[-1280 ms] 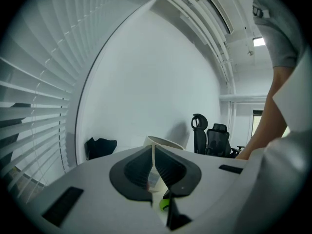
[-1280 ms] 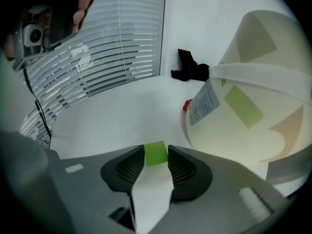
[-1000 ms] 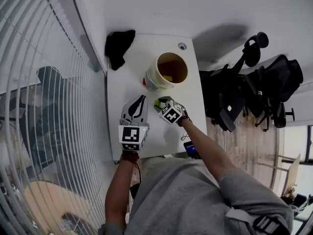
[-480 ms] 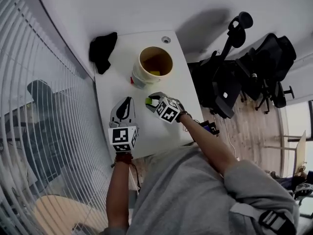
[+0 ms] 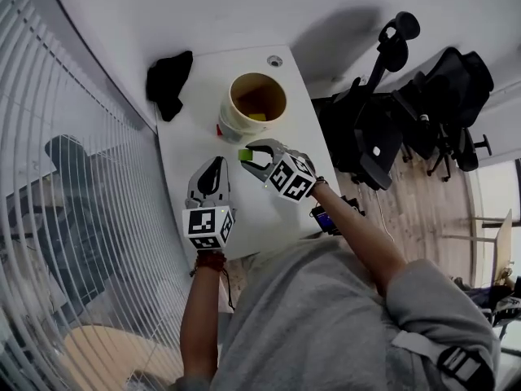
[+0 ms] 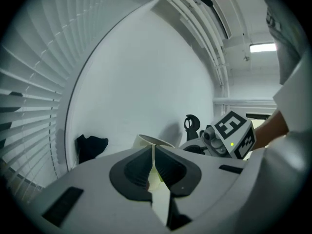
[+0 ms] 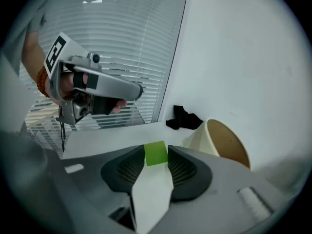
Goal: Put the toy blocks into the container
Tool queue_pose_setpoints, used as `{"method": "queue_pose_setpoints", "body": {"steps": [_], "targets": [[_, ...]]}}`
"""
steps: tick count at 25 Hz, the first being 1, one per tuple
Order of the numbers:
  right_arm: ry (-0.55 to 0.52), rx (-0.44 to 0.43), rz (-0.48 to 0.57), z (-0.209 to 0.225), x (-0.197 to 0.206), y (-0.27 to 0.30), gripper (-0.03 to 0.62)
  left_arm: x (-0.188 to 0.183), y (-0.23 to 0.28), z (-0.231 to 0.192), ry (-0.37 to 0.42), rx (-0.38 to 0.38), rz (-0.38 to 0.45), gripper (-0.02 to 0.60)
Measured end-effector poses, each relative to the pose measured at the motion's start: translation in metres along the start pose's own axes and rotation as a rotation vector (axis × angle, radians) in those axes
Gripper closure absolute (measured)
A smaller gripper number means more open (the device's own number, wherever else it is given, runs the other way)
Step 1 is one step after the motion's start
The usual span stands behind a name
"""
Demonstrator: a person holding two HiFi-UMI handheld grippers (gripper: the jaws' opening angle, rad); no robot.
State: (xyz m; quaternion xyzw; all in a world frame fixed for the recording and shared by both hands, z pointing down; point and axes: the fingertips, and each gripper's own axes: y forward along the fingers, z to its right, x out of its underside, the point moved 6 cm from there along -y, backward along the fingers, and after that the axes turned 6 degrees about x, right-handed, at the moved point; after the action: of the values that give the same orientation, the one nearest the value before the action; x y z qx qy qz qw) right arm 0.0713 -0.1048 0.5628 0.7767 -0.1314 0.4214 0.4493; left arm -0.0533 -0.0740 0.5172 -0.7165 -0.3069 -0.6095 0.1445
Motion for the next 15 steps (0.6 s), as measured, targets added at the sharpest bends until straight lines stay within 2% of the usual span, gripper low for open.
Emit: {"method": "queue_pose_setpoints", "body": {"steps": [3, 10, 15], "targets": [[-0.013, 0.040, 0.025, 0.018, -0.006, -0.015, 0.436, -0.003, 0.003, 0.005, 0.038, 0.019, 0.001, 0.557], [-0.021, 0.107, 0.100, 0.048, -0.032, -0.039, 0.436, 0.008, 0.001, 0.007, 0.027, 0.012, -0.026, 0.557], [-0.024, 0.160, 0.168, 0.067, -0.059, -0.052, 0.437, 0.001, 0.002, 0.013, 0.036, 0.019, -0.021, 0.557]]}}
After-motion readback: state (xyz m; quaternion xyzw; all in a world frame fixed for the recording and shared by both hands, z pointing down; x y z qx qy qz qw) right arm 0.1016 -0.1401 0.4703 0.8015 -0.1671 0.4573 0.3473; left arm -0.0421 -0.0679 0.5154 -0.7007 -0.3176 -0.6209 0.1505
